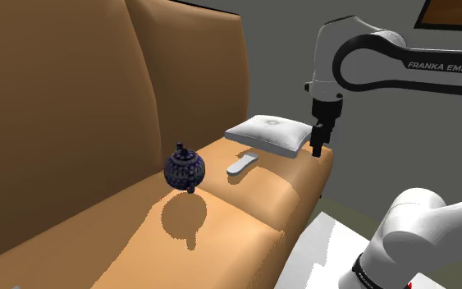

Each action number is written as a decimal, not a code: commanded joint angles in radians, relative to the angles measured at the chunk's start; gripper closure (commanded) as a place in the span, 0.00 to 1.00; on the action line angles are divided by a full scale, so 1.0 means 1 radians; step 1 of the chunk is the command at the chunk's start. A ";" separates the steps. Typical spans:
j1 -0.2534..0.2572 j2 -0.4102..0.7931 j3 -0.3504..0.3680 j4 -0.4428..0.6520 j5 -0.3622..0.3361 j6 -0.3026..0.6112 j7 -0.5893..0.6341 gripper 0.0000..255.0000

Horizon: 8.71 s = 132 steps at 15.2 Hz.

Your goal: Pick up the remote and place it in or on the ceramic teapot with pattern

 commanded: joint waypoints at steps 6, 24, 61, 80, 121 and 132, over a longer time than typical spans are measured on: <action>-0.054 0.152 0.090 0.014 0.071 0.132 0.261 0.00; -0.226 0.825 0.220 0.349 0.049 0.478 1.118 0.00; -0.249 1.105 0.149 0.526 0.002 0.599 1.430 1.00; -0.252 1.018 0.157 0.671 0.027 0.371 1.408 1.00; 0.085 1.324 0.283 1.432 -0.051 -0.106 1.794 1.00; 0.162 1.414 0.291 1.480 -0.073 -0.067 1.867 1.00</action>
